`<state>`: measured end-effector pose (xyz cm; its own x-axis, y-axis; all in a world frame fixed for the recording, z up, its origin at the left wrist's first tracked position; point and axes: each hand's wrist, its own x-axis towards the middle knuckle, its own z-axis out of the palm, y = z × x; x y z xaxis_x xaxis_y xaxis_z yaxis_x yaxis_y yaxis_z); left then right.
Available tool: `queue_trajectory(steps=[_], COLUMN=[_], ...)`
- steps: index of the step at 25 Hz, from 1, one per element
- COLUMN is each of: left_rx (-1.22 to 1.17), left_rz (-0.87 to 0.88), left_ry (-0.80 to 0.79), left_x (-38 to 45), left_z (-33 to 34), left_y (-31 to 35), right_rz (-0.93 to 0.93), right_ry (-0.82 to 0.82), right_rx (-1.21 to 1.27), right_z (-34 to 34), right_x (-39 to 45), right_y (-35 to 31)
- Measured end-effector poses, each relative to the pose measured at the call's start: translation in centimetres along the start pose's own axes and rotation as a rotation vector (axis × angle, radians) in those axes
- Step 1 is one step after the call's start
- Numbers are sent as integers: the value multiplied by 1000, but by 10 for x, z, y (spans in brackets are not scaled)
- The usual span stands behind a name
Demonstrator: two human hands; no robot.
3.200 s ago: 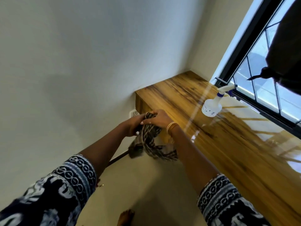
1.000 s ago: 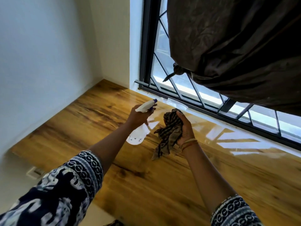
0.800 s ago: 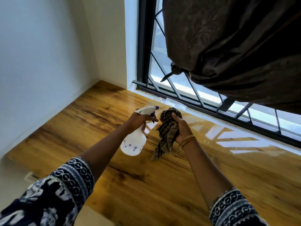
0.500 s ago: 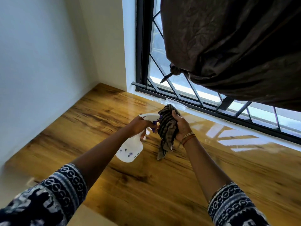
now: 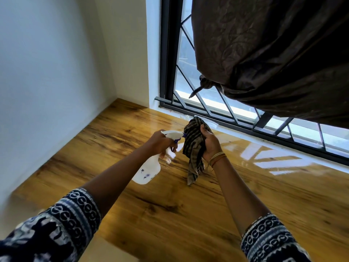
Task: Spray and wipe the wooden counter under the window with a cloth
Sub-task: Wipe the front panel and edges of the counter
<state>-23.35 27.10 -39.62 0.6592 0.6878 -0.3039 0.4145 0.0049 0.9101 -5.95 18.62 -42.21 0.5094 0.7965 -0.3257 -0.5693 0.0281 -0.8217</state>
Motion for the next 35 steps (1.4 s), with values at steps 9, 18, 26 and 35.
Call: queue_trajectory(steps=[9, 18, 26, 35], left_rx=[-7, -15, 39, -40], left_rz=[48, 34, 100, 152], left_ry=[66, 52, -11, 8], left_x=[-1, 0, 7, 4], left_z=[-16, -18, -11, -13], left_y=[2, -2, 3, 0], right_rz=[-33, -80, -60, -40], right_ry=[9, -13, 13, -4], right_rx=[-8, -27, -63, 11], right_z=[8, 13, 8, 11], right_x=[0, -9, -18, -25], right_y=[-4, -14, -21, -20])
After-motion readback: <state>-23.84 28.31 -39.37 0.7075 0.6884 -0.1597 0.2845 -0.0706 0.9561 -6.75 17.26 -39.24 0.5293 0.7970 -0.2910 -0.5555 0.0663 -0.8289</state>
